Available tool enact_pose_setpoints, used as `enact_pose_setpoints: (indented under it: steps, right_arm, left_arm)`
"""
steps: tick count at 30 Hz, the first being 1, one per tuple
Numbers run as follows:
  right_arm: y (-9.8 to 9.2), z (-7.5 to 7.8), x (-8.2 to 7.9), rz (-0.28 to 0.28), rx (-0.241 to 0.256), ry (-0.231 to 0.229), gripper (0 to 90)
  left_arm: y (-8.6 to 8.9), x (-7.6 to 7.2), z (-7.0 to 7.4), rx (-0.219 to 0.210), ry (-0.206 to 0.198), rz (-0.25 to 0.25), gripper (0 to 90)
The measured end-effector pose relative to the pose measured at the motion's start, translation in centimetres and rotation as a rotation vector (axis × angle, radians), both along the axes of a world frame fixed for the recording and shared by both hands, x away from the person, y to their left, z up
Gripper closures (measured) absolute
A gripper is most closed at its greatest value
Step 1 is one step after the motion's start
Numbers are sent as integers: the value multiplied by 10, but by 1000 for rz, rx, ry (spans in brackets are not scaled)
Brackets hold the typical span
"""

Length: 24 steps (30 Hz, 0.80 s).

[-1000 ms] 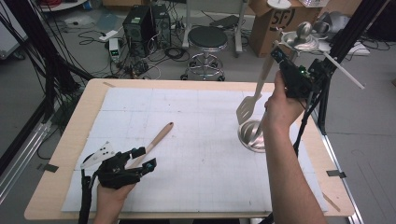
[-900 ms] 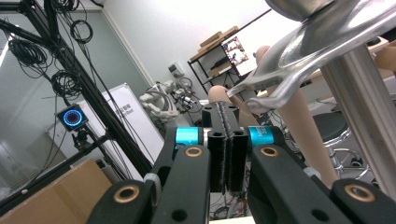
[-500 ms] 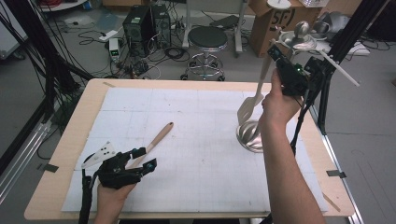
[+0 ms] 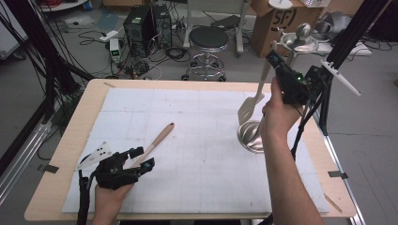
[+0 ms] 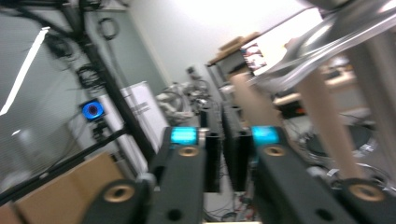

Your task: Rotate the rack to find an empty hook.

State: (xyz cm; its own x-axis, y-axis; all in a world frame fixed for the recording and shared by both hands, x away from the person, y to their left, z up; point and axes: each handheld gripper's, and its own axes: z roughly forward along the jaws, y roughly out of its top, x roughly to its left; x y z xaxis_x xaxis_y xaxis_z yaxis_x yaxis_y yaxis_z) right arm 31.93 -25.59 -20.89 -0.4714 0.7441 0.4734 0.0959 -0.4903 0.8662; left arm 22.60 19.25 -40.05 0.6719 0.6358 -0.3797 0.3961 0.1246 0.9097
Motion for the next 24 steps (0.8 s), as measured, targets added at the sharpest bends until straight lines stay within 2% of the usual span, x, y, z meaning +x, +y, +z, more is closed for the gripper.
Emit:
enact_pose_setpoints:
  steps: [2, 6, 10, 13, 15, 17, 24]
  right_arm:
    - [3, -3, -5, 32, -22, -24, 780]
    - [8, -10, -14, 61, -76, -53, 680]
    - [9, -18, -20, 92, -93, -50, 615]
    - [7, -25, -22, 101, -95, -39, 588]
    - [6, -31, -24, 101, -98, -21, 529]
    - [4, -37, -25, 99, -100, -8, 520]
    - [-4, -58, -26, 112, -70, 57, 433]
  left_arm:
    - [2, 1, 0, 3, 1, 5, 294]
    - [3, 1, 0, 1, 1, 7, 295]
    - [5, 2, 0, -2, 9, 8, 301]
    - [5, 3, 0, -3, 8, 11, 307]
    - [5, 3, 0, -2, 11, 6, 306]
    - [4, 3, 0, -2, 10, 6, 306]
    - [1, 3, -1, 3, 13, -2, 305]
